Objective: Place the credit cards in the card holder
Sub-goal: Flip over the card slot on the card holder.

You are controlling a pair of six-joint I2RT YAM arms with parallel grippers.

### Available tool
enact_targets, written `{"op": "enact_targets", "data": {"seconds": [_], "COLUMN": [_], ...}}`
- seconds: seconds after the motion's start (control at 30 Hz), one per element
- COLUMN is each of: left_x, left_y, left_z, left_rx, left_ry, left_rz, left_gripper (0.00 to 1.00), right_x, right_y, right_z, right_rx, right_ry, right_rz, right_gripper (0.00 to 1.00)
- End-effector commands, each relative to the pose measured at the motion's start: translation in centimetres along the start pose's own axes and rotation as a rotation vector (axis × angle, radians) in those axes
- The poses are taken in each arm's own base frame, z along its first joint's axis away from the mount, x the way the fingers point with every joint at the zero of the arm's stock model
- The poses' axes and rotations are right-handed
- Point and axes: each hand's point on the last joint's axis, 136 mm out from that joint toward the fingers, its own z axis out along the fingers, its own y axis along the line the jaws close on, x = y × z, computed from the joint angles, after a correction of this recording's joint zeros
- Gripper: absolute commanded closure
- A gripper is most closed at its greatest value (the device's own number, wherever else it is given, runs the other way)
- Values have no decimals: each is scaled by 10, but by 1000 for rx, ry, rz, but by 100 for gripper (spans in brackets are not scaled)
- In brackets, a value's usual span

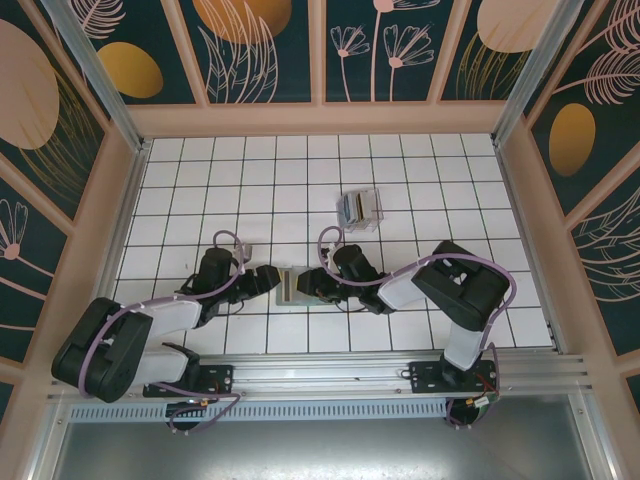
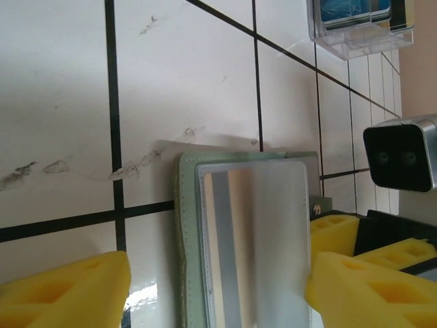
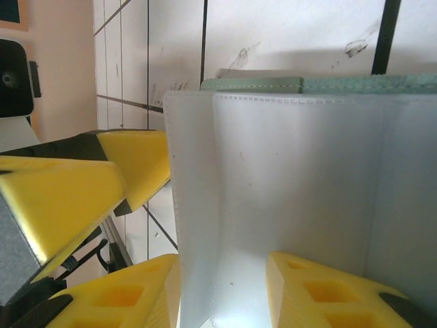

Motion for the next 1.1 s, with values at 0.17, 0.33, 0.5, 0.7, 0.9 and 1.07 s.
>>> {"op": "enact_targets", "data": {"seconds": [0.17, 0.33, 0.5, 0.7, 0.9, 1.07], "left_x": [4, -4, -10, 0, 10, 10], "left_y": [16, 12, 17, 26, 51, 59], "left_z": [17, 23, 31, 55, 57, 54], "left_rx": [-59, -50, -105, -205, -272, -315], "left_ry": [75, 67, 75, 136, 137, 132], "left_rz": [-20, -14, 11, 58, 40, 53], "left_gripper": [21, 18, 18, 22, 30, 33], "right_x": [-3, 0, 1, 1, -3, -3], "right_y": [9, 11, 11, 7, 5, 4], "right_z": [0, 4, 4, 1, -9, -14], "right_rx": [-31, -44, -47, -31, 5, 26], "right_ry": [-10, 9, 16, 9, -34, -44], "right_rz": [-53, -65, -78, -91, -106, -131], "right_gripper": [67, 69, 66, 63, 63, 63]}}
